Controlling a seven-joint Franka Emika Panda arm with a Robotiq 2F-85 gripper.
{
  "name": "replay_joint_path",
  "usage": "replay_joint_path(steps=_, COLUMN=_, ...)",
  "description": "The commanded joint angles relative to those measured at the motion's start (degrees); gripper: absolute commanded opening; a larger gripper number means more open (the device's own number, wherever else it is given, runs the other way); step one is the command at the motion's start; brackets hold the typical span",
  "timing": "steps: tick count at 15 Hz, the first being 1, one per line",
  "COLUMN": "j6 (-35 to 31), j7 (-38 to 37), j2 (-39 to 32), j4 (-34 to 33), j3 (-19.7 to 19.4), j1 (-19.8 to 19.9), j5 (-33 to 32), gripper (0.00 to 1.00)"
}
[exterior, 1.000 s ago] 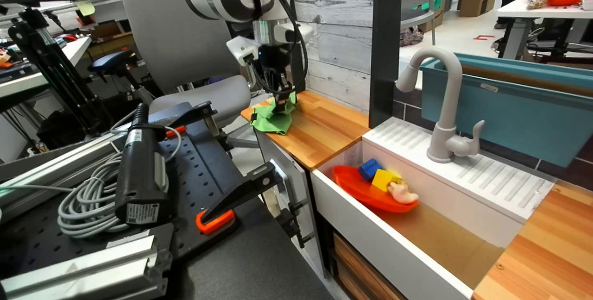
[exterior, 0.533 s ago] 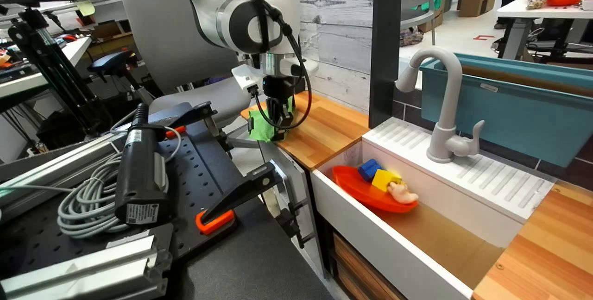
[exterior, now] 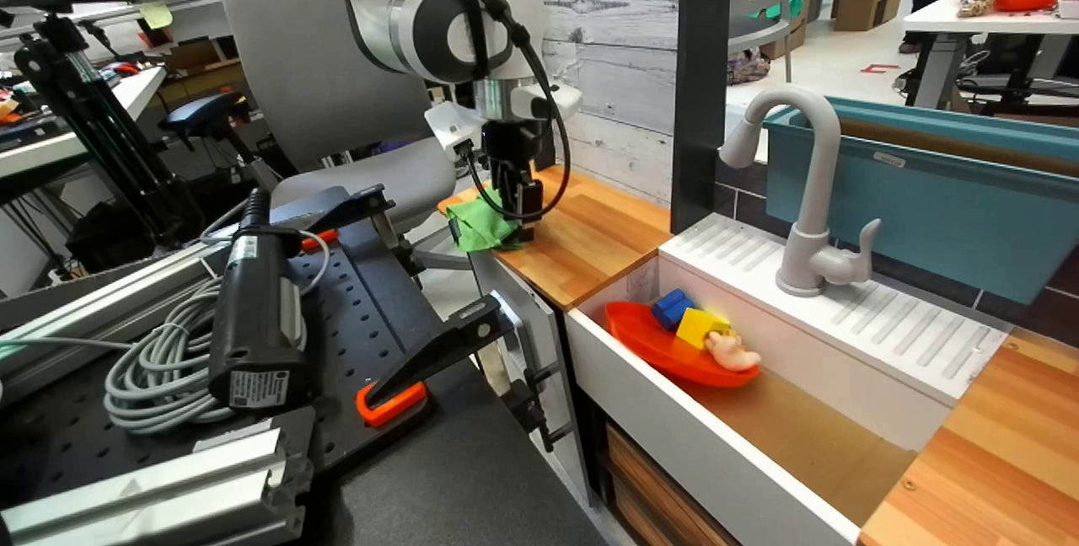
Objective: Fold the green towel from left to right.
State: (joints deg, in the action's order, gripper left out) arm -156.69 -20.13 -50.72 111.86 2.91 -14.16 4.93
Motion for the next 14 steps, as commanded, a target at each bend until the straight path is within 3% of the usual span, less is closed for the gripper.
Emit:
replay_joint_path(steps=1, j6=-7.54, j7=-0.99, j2=10.10, j4=10.41, j3=1.35, j1=-0.76, j5=2.71, gripper=0.99)
replay_joint_path(steps=4, j6=-10.92, j7=-1.59, j2=16.01, j4=15.82, j3=2.45, j1=-1.60, j5=4.47, gripper=1.00)
replay_joint_path(steps=5, j6=-8.40, j7=-0.26, j2=10.52, j4=9.80, j3=1.74, j1=-1.12, j5=3.68, gripper=1.00)
replay_joint_path(steps=8, j6=-8.76, j7=-0.91, j2=14.91, j4=13.78, j3=2.07, j1=-1.84, j5=4.21, gripper=1.00)
replay_joint_path(steps=14, j6=-8.86, j7=-0.93, j2=15.19, j4=14.52, j3=2.06, j1=-1.81, j5=4.22, gripper=1.00)
